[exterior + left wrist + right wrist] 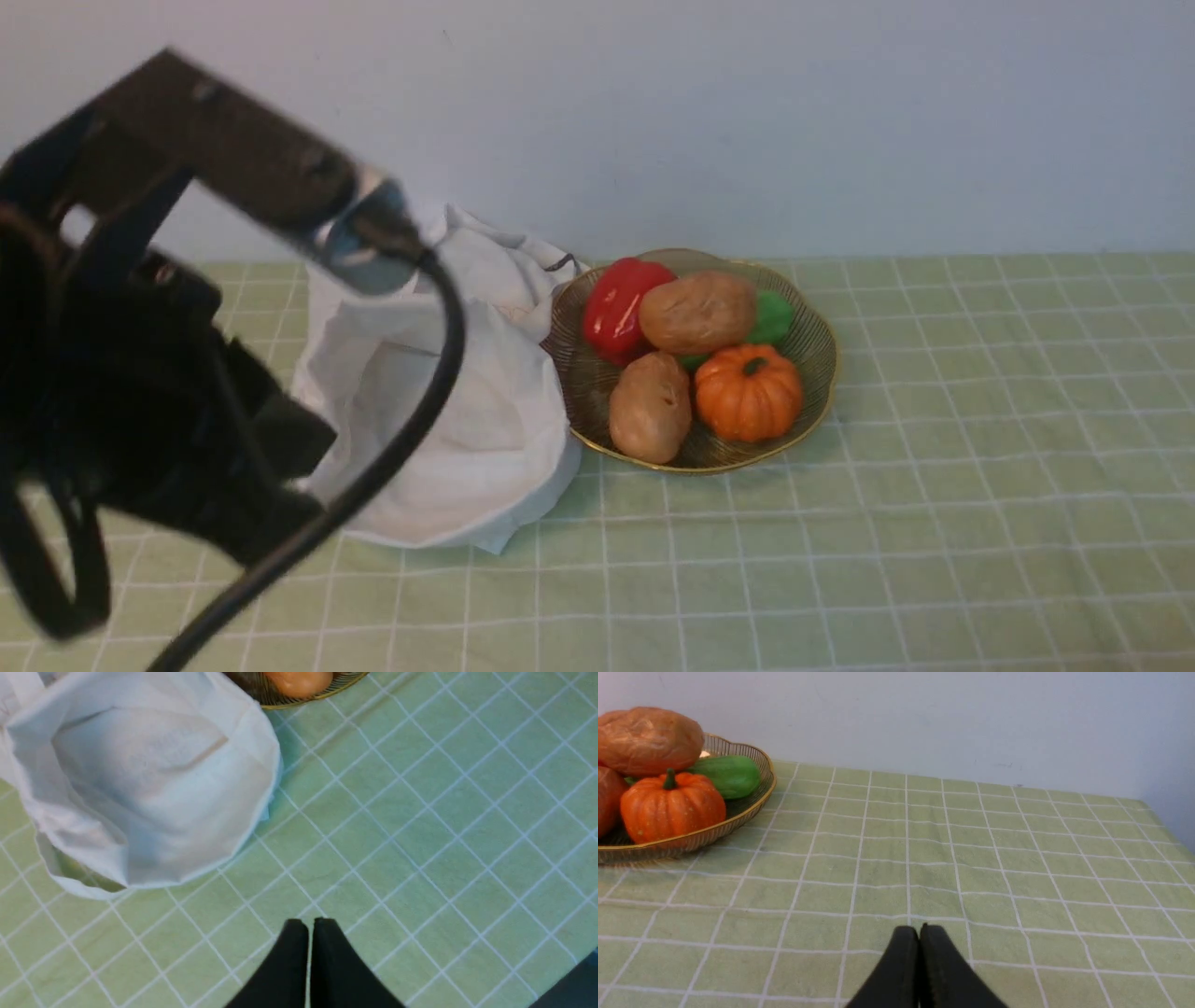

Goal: Take vegetables from bag on green coffee tablecloth place on plate.

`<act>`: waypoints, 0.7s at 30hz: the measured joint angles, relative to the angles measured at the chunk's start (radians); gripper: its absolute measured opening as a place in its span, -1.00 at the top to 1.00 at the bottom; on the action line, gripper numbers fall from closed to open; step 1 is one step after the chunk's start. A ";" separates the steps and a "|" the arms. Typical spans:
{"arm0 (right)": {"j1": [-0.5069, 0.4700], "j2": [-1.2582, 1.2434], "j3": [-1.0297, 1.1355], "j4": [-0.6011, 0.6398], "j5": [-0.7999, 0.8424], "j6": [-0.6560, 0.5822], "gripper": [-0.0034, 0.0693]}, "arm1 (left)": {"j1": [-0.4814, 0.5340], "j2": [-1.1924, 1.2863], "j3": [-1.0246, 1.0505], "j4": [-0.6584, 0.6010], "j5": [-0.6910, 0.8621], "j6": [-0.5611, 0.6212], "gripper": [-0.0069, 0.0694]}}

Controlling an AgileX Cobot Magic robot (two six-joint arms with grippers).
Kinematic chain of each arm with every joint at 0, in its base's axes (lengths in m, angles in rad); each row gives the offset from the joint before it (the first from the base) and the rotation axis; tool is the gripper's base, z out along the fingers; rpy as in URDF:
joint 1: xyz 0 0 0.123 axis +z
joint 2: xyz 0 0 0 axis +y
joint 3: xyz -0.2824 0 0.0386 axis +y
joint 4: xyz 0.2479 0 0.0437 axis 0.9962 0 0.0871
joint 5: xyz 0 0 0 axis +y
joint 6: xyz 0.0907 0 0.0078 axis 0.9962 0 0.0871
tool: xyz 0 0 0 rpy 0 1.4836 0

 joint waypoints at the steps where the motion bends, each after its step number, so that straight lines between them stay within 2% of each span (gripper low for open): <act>1: 0.000 0.000 0.000 0.000 0.000 0.000 0.95 | 0.000 -0.073 0.118 -0.028 -0.102 -0.002 0.83; 2: 0.000 0.000 0.000 0.000 0.000 0.000 0.95 | 0.000 -0.080 0.147 -0.031 -0.114 -0.002 0.83; 4: 0.000 0.000 0.000 0.000 0.000 0.000 0.95 | 0.000 -0.147 0.297 -0.066 -0.257 -0.006 0.83; 8: 0.000 0.000 0.000 0.000 0.000 0.000 0.95 | 0.000 -0.206 0.446 -0.093 -0.406 -0.010 0.83; 14: 0.000 0.000 0.000 0.000 0.000 0.000 0.95 | 0.000 -0.217 0.537 -0.100 -0.429 -0.010 0.83; 21: 0.000 0.000 0.000 0.000 0.000 0.000 0.95 | 0.000 -0.218 0.544 -0.100 -0.408 -0.010 0.83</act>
